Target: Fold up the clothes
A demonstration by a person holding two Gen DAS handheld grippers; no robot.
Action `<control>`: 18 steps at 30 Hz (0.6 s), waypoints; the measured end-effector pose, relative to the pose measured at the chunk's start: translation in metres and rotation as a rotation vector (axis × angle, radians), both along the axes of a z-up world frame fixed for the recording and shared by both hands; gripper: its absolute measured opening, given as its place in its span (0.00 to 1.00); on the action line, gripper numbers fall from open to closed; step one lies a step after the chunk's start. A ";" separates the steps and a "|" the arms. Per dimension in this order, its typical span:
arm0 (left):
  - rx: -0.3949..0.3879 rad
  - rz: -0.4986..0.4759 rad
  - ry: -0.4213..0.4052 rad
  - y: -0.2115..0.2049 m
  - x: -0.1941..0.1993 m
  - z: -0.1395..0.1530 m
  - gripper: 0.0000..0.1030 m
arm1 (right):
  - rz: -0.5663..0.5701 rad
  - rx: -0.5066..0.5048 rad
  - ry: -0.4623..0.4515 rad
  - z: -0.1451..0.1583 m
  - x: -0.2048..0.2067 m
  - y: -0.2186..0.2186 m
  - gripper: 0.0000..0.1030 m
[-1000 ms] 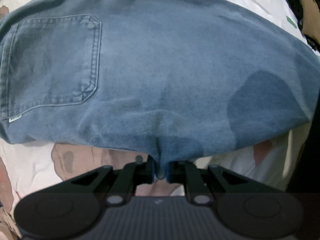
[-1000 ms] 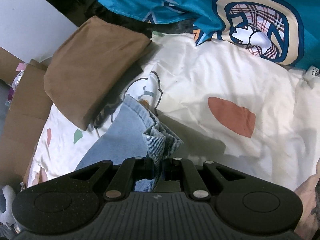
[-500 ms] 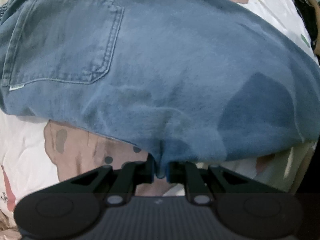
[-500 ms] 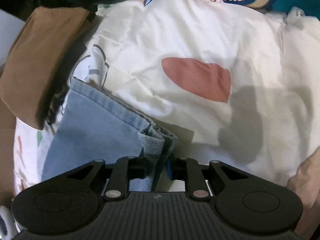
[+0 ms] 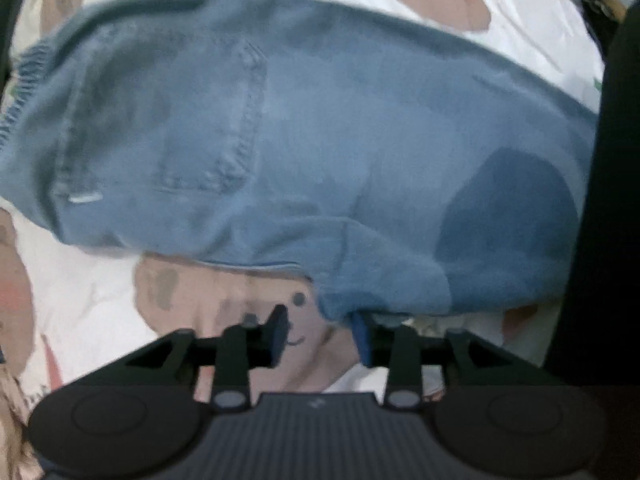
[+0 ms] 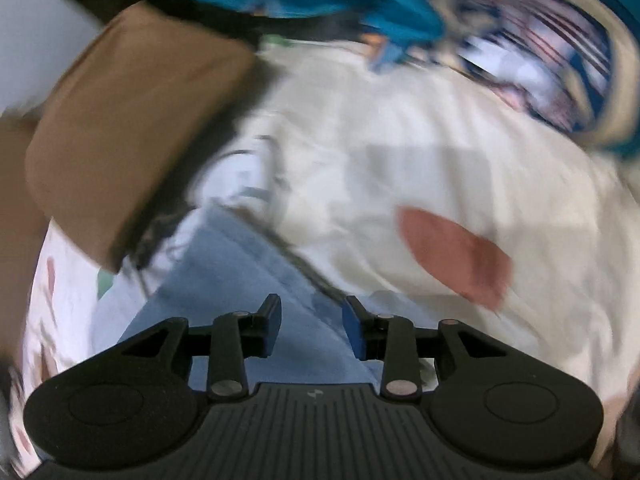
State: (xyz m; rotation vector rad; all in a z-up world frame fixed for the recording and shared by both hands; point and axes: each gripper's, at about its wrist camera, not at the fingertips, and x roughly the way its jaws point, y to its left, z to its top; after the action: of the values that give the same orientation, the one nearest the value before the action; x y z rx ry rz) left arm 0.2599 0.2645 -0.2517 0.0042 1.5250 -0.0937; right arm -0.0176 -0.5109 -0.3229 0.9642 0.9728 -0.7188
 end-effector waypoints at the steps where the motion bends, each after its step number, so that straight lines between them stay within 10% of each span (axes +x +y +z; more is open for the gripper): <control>1: 0.023 0.009 -0.011 0.006 -0.001 0.004 0.35 | 0.032 -0.008 -0.008 0.000 0.008 0.003 0.40; 18: 0.177 0.155 -0.378 0.036 0.051 -0.006 0.35 | 0.354 -0.199 0.083 -0.014 0.081 0.060 0.39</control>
State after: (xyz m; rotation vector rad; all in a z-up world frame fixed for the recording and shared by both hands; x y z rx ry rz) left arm 0.3109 0.3000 -0.2577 0.0421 1.1473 0.1587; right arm 0.0636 -0.4510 -0.3365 0.5717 1.0876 -0.5472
